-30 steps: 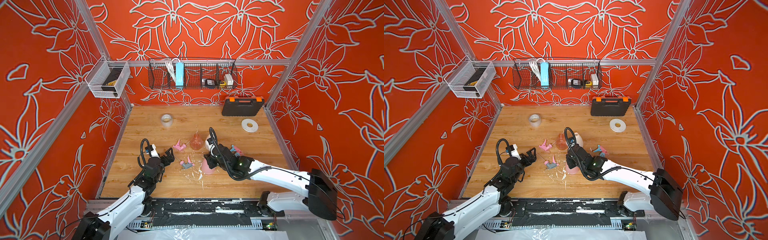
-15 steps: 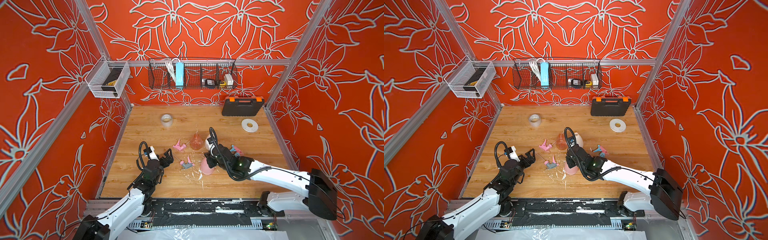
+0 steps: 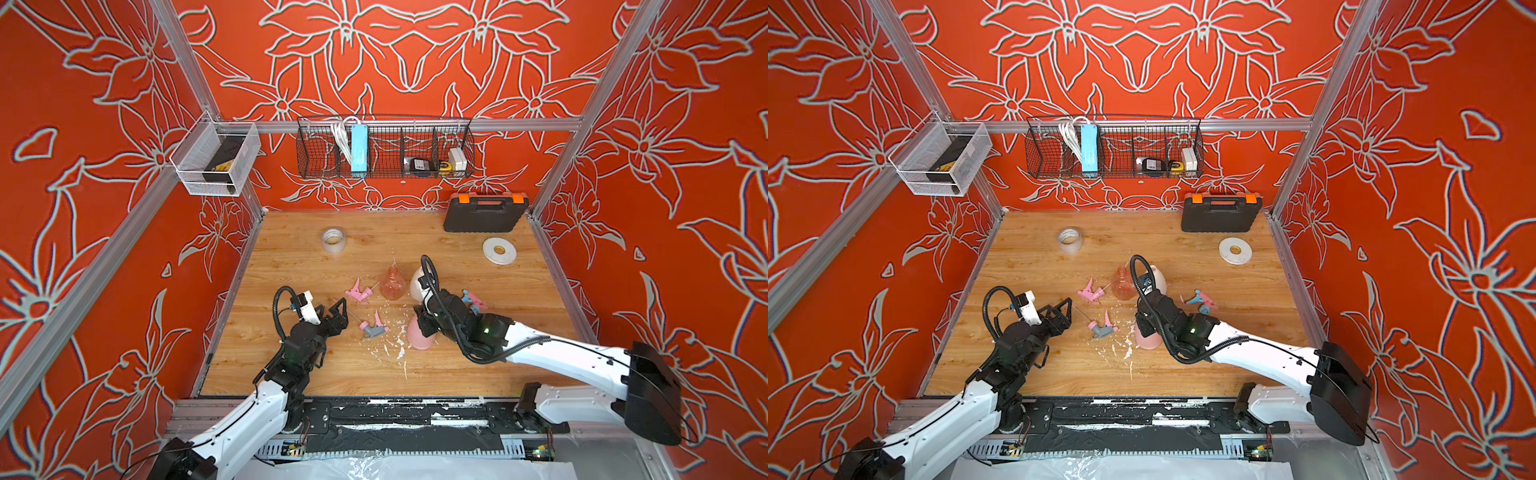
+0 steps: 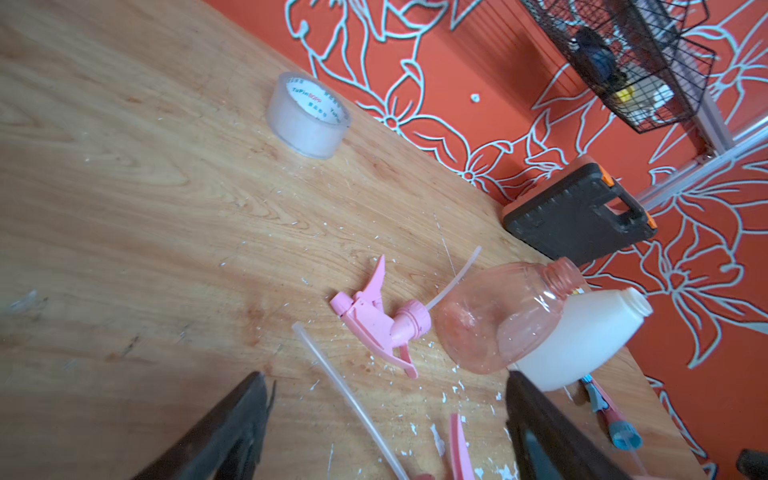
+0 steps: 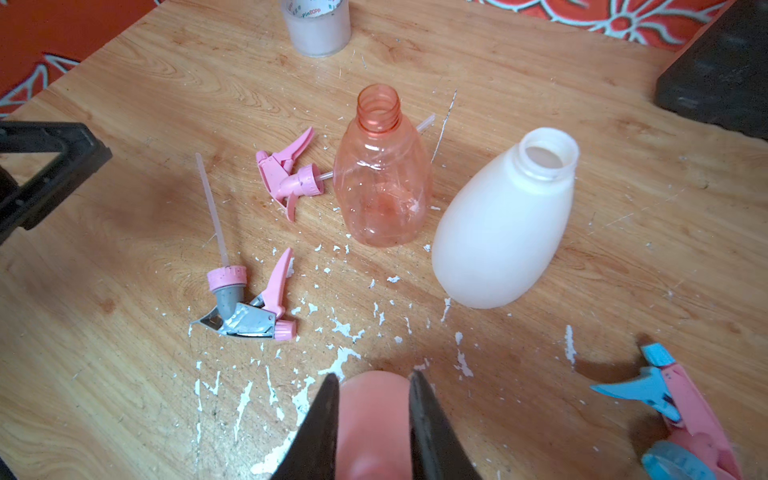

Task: Attach spray nozzles to spray bottles
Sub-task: Pick up the spray bottle from the center of the board.

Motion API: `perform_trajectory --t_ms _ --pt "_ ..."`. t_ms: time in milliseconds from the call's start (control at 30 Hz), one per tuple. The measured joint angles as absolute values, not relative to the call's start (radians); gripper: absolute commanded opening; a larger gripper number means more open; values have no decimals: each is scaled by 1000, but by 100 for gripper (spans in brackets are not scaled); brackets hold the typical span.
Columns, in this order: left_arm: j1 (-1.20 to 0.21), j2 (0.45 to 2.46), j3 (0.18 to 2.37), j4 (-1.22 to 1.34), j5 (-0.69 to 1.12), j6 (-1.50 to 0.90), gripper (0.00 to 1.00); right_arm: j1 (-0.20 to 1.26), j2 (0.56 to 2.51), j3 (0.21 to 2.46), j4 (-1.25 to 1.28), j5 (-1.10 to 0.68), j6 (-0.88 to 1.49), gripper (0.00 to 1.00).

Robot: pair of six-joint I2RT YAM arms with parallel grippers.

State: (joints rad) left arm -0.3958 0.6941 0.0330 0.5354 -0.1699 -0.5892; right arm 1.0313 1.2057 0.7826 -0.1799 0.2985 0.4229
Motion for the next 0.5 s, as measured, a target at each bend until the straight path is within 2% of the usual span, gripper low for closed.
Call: perform_trajectory --t_ms 100,267,400,500 --pt "-466 724 33 586 -151 -558 84 1013 1144 783 -213 310 404 21" --pt "-716 847 77 654 -191 -472 84 920 1024 783 -271 301 376 19" --pt "-929 1015 176 734 -245 -352 85 828 959 794 -328 258 353 19" --pt "-994 1166 263 799 -227 -259 86 777 956 834 -382 218 337 18"
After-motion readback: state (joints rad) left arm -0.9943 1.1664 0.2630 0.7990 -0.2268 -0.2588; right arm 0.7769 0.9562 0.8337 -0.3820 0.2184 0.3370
